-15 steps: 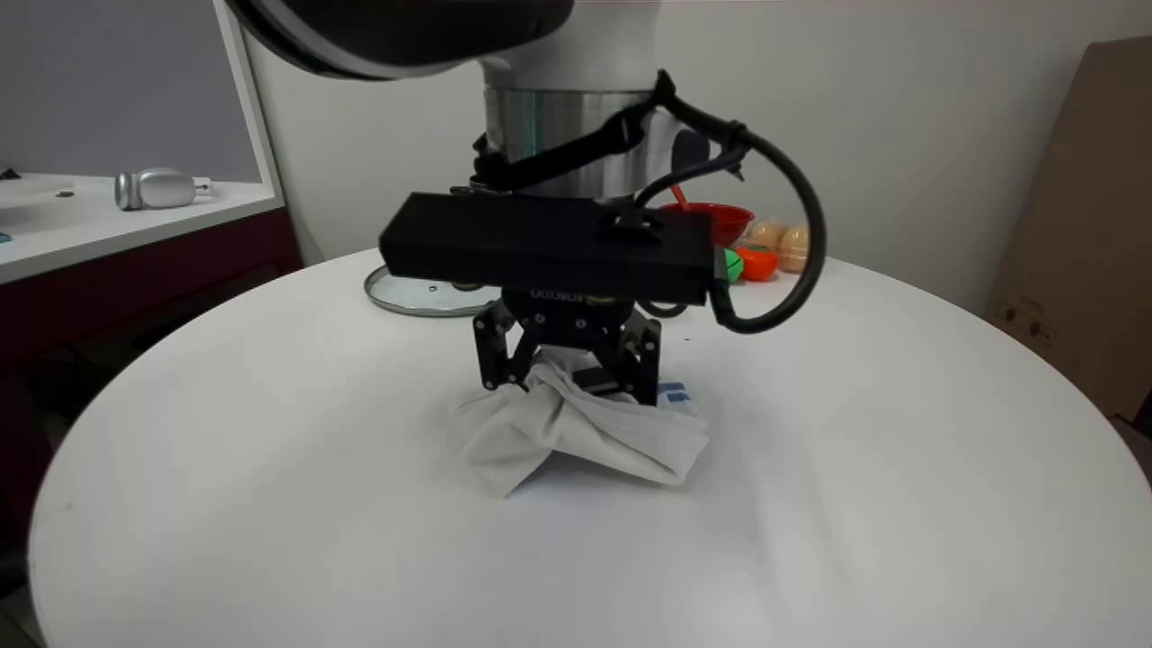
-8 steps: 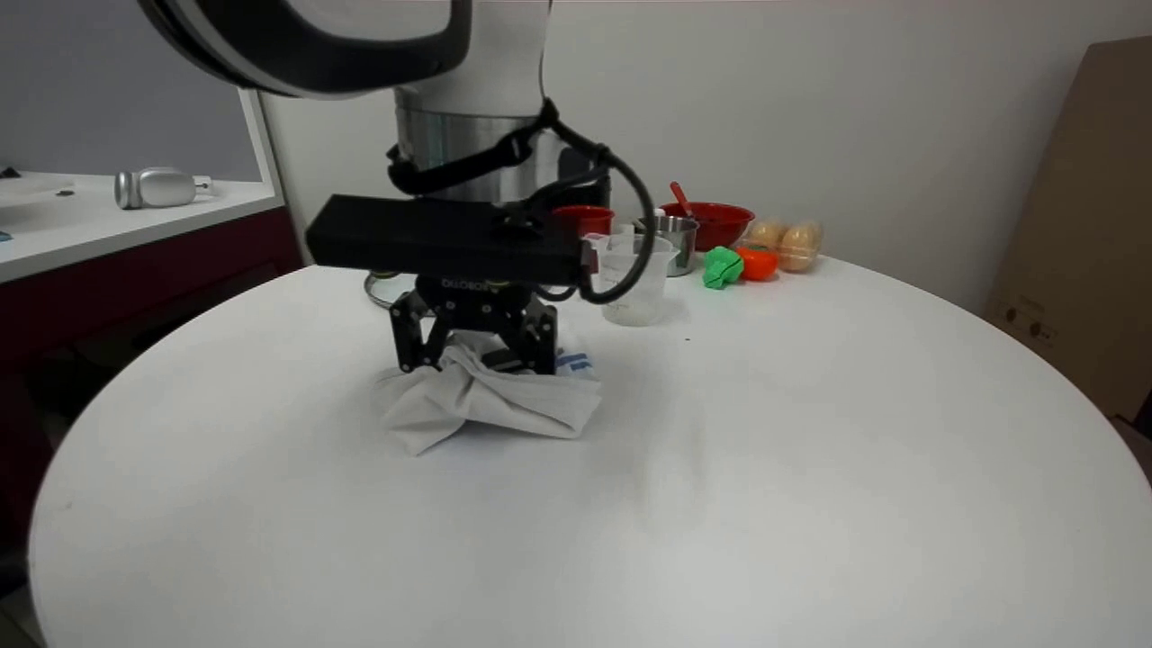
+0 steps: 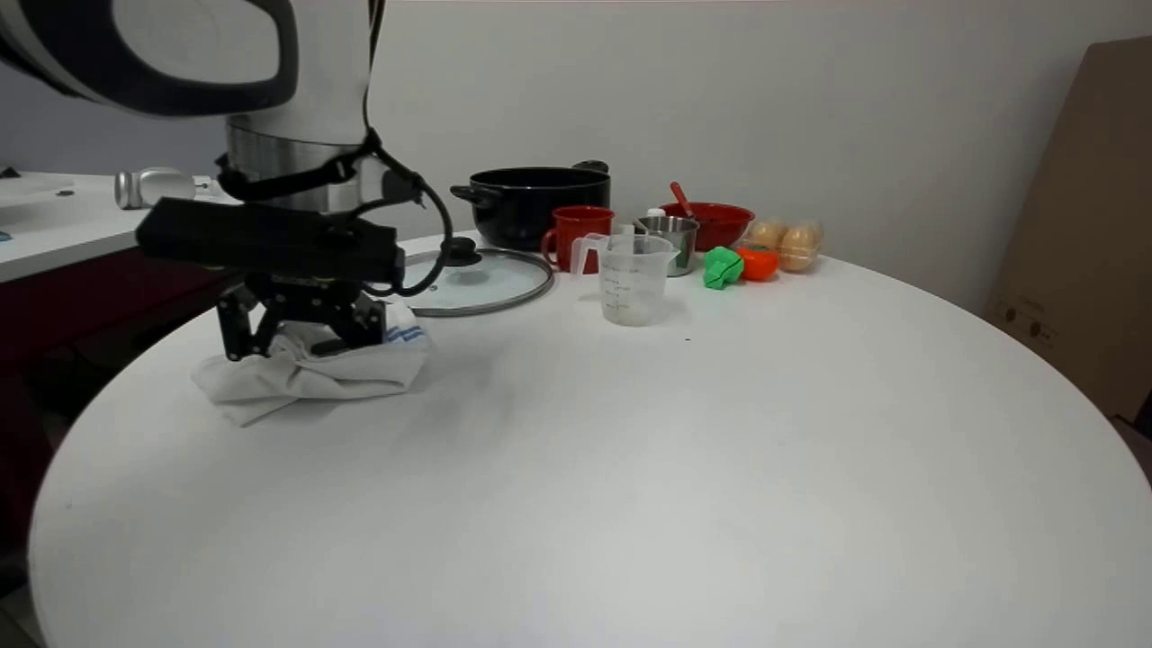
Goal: Use the tea towel to wipe the table
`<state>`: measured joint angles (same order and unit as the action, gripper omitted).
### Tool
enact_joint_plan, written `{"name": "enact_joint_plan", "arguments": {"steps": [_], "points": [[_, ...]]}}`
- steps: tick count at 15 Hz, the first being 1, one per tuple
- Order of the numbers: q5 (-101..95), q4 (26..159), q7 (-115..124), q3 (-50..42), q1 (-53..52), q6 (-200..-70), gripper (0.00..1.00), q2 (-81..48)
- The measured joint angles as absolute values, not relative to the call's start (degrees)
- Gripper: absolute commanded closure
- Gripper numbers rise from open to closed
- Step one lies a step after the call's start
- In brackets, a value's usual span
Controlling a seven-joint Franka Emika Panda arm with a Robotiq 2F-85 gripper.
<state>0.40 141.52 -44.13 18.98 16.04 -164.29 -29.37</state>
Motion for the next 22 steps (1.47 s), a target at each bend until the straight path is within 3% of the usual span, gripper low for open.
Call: {"name": "enact_joint_plan", "arguments": {"steps": [5, 10, 11, 13, 22], "points": [[0.2, 141.8, -44.1, 19.1, 14.9, -164.3, 1.00, -29.2], [-0.6, 140.5, -44.2, 12.5, 17.2, -164.3, 1.00, -28.2], [-0.6, 140.1, -44.2, 11.2, 18.0, -164.3, 0.75, -28.1], [-0.6, 139.1, -44.1, 8.9, 19.2, -164.3, 0.68, -27.8], [2.6, 139.0, -42.3, 10.8, 19.5, -164.2, 0.02, -23.2]]}}
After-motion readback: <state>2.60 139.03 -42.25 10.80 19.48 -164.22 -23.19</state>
